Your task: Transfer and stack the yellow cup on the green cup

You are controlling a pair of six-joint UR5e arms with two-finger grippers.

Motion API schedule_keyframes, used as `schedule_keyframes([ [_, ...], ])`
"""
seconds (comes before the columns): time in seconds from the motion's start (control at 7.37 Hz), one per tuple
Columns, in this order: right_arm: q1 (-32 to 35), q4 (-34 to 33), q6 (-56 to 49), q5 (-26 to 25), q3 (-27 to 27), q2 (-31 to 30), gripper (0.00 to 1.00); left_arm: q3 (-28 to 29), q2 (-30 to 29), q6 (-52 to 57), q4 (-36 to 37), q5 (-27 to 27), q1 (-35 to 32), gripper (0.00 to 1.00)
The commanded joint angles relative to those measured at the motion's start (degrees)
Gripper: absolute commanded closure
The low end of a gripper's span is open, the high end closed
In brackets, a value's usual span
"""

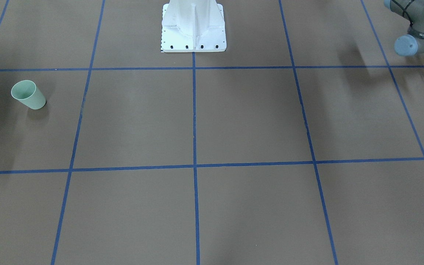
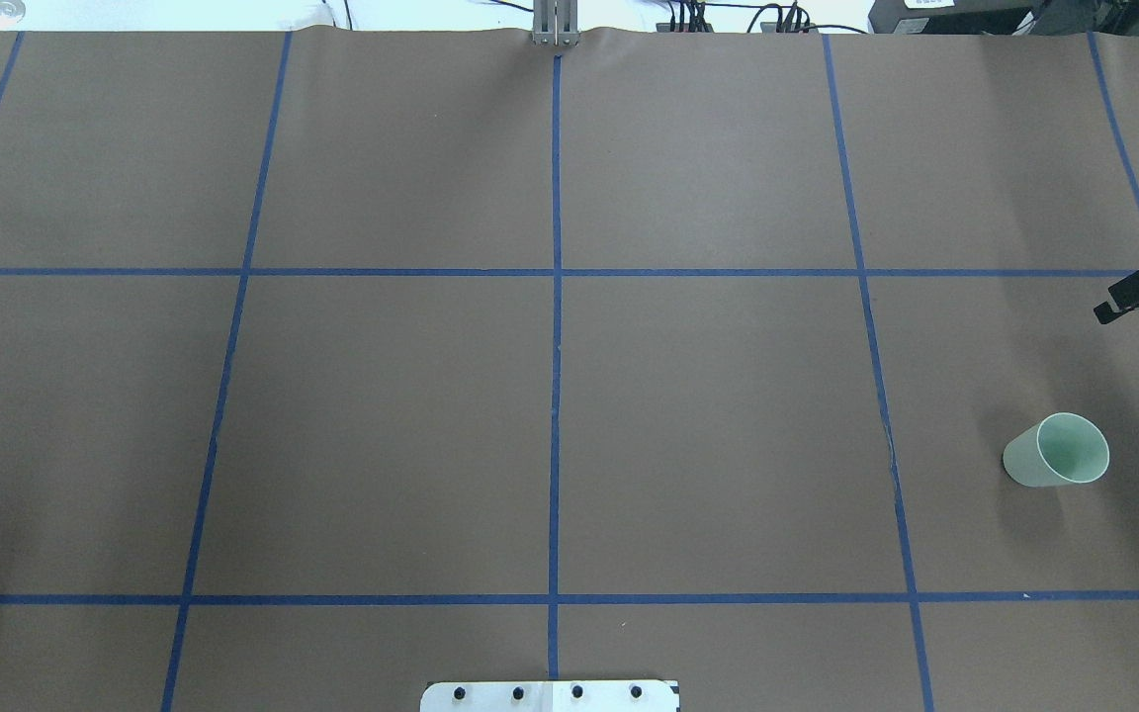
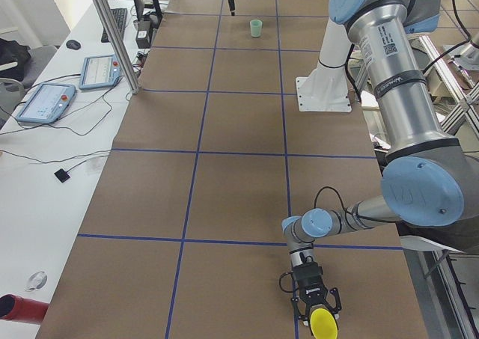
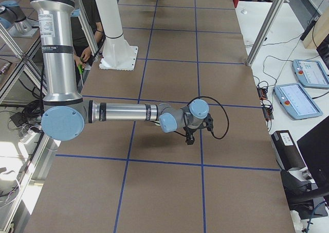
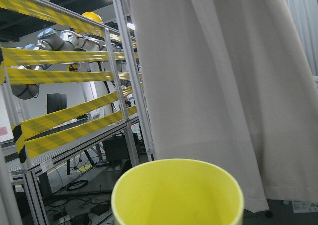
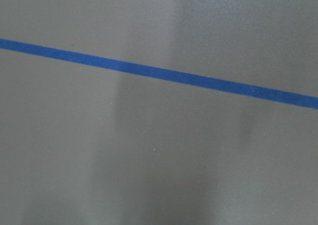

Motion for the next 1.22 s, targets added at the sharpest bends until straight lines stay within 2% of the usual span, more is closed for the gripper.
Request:
schedule_keyframes([
  [0.0, -0.11, 0.25, 2.06, 0.69, 0.04, 1.23, 0.00, -0.15, -8.19, 11.92, -2.76, 14.21, -11.12, 0.59],
  [0.41, -0.38, 0.25, 4.62, 0.35, 0.04, 4.48, 0.00, 0.29, -14.63, 25.73, -16.28, 29.09, -12.66, 0.59],
  [0.68, -0.90, 0.08, 4.80, 0.17, -0.66, 6.23, 0.00, 1.24, -18.93, 36.88, -29.44, 36.74, -12.66, 0.59],
  [0.81, -1.34, 0.25, 5.76, -0.18, -2.93, 8.68, 0.00, 4.21, -25.14, 39.20, -36.72, 37.47, -12.58, 0.59],
  [0.95, -1.52, 0.25, 5.94, -0.71, -4.43, 10.71, 0.00, 9.81, -33.73, 41.84, -43.23, 37.65, -12.05, 0.58],
  [1.09, -1.87, 0.17, 6.38, -0.71, -4.53, 12.64, 0.00, 11.87, -38.77, 50.13, -49.82, 37.40, -11.88, 0.58],
])
